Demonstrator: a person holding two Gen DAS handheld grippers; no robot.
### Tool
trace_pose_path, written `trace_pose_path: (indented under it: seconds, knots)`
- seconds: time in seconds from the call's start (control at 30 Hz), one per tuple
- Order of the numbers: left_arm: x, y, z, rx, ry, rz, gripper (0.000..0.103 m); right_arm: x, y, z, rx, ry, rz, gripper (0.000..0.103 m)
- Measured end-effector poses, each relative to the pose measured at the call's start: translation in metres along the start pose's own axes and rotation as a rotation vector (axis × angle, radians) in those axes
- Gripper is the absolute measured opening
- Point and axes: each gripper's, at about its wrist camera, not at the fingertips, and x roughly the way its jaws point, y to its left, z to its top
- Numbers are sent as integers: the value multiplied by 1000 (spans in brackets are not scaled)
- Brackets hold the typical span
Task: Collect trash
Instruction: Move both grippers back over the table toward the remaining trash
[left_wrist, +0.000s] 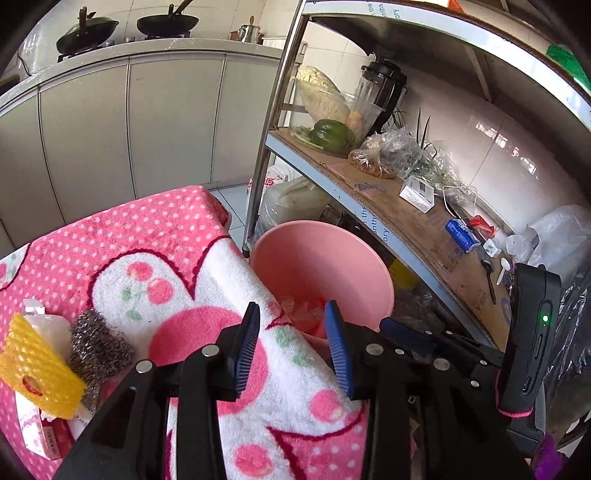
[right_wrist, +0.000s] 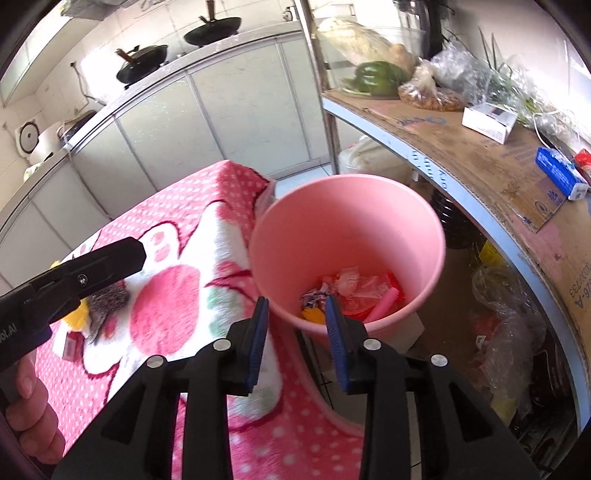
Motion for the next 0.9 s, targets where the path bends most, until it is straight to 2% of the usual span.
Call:
trace_pose_path:
  seconds: [0.3, 0.63, 0.73, 0.9]
  knots:
    - [-62, 37, -30, 1, -61, 79, 36, -11, 55, -8, -84, 13, 107, 33]
    - [-115, 124, -71, -104, -119, 262, 36, -6, 123, -13, -207, 38, 239, 33]
    - [-119, 152, -80, -137, -107, 304, 36, 1, 151, -14, -270, 60, 271, 33]
    - [-107, 183, -85, -151, -41, 357, 36, 1, 194, -17, -389, 58, 327, 35]
